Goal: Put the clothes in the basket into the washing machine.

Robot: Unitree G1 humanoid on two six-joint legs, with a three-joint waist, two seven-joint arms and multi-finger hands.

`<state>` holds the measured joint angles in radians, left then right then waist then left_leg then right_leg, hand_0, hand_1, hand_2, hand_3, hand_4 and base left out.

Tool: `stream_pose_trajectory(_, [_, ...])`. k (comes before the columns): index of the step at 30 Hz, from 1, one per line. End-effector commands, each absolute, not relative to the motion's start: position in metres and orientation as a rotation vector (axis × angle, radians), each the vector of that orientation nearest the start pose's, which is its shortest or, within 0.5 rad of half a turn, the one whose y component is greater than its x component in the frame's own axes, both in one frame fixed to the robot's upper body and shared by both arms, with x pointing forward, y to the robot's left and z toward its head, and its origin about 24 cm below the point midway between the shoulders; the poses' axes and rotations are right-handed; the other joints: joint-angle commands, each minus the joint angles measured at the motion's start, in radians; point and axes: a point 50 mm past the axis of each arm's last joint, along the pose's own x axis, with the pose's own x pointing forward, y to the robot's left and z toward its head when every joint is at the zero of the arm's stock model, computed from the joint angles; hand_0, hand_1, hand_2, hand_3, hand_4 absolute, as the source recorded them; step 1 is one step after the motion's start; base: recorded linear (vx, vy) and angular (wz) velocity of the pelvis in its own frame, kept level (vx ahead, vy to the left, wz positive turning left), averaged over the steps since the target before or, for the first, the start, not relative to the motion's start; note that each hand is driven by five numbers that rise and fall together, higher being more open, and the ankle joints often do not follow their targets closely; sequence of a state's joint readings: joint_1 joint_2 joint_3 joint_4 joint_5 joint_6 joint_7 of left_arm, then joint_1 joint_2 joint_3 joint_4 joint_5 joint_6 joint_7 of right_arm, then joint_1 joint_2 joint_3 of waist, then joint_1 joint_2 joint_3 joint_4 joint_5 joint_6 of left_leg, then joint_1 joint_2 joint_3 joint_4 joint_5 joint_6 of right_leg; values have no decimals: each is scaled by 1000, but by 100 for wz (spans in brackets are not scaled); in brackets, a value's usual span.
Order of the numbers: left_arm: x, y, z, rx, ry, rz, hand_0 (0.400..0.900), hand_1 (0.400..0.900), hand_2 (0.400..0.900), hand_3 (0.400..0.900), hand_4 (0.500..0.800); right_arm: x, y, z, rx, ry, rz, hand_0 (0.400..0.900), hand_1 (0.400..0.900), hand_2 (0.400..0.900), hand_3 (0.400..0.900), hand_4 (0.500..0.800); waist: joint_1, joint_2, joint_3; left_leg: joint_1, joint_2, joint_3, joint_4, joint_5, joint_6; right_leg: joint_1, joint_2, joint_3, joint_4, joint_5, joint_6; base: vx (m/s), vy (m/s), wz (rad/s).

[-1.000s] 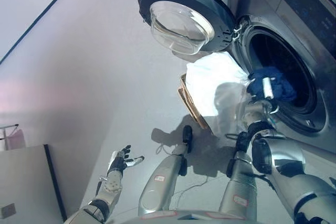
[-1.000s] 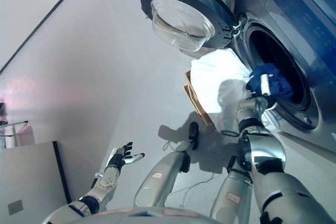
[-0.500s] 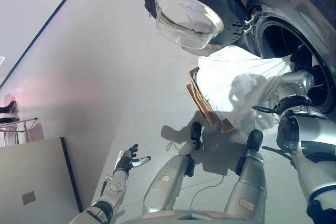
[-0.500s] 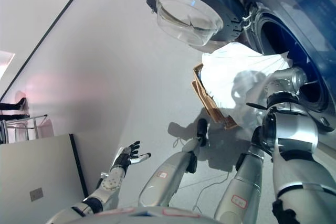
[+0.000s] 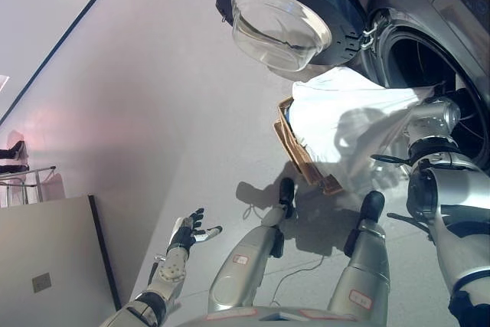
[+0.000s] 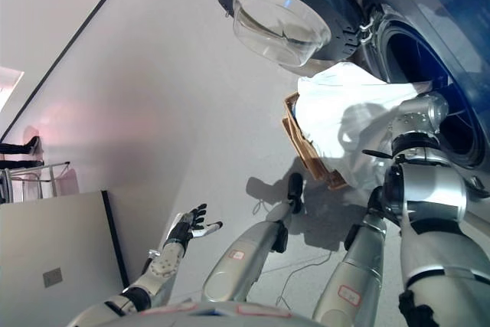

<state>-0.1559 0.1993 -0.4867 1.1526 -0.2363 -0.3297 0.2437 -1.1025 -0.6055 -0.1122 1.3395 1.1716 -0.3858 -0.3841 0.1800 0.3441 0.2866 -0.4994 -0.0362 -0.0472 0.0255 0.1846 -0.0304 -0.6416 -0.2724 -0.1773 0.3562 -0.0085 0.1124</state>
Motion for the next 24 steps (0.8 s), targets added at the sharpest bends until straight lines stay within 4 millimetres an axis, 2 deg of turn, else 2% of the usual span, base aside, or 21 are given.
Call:
stream_pose_trajectory(1, [178,199,-129,377,726,59,900,900,900,900,800,366,-352,233,759,-477,-816,900,900,900,900,800,6,-40,-63,-4,19,-42,-17,-13,-81,54,-7,-13,-1,-45,-14,-10,9,-12])
stream_pose_trajectory(4, [178,201,-129,379,734,64,900,900,900,900,800,373,-339,197,719,-335,-797,900,900,900,900,800,2,-58,-56,2,23,-40,-2,-22,-76,70,-1,-9,-5,-42,-16,-21,-11,-9])
stream_pose_trajectory(6, [181,201,-128,379,730,67,900,900,900,900,800,376,-322,157,674,-191,-769,900,900,900,900,800,-2,-76,-53,7,26,-39,10,-28,-72,90,6,-12,-11,-38,-19,-24,-40,-6])
stream_pose_trajectory(8, [183,200,-128,374,736,64,900,900,900,900,800,371,-303,108,612,-28,-740,900,900,900,900,800,-11,-103,-49,20,34,-39,20,-36,-70,121,17,-18,-27,-33,-21,-16,-57,-5])
stream_pose_trajectory(9, [181,202,-129,375,741,67,900,900,900,900,800,370,-300,102,626,-16,-736,900,900,900,900,800,-13,-108,-47,25,35,-41,23,-39,-68,131,18,-23,-32,-32,-22,-18,-54,-1])
stream_pose_trajectory(11, [184,203,-128,370,741,70,900,900,900,900,800,357,-287,58,565,138,-724,900,900,900,900,800,-23,-131,-44,41,42,-44,30,-43,-68,158,27,-32,-39,-29,-25,-17,-53,-1])
stream_pose_trajectory(14, [183,204,-128,355,749,70,900,900,900,900,800,326,-271,-1,515,324,-699,900,900,900,900,800,-38,-166,-44,66,53,-51,38,-51,-68,206,41,-46,-61,-26,-28,-7,-63,0])
stream_pose_trajectory(16, [180,207,-129,350,760,80,900,900,900,900,800,311,-267,-21,493,386,-698,900,900,900,900,800,-47,-186,-46,82,59,-53,39,-56,-66,229,50,-55,-75,-23,-30,-24,-47,-4])
stream_pose_trajectory(19, [174,213,-132,335,788,107,900,900,900,900,800,278,-260,-58,424,513,-684,900,900,900,900,800,-71,-226,-53,110,69,-49,41,-63,-65,265,67,-57,-99,-15,-30,-5,-17,-15])
stream_pose_trajectory(22, [161,217,-138,321,849,125,900,900,900,900,800,230,-251,-99,346,690,-652,900,900,900,900,800,-101,-277,-81,164,80,-43,39,-78,-60,325,89,-50,-126,-12,-30,44,-13,-18])
stream_pose_trajectory(24, [152,220,-142,313,881,137,900,900,900,900,800,199,-244,-120,297,794,-617,900,900,900,900,800,-121,-299,-104,200,88,-39,33,-86,-59,366,101,-49,-143,-16,-31,61,-6,-15])
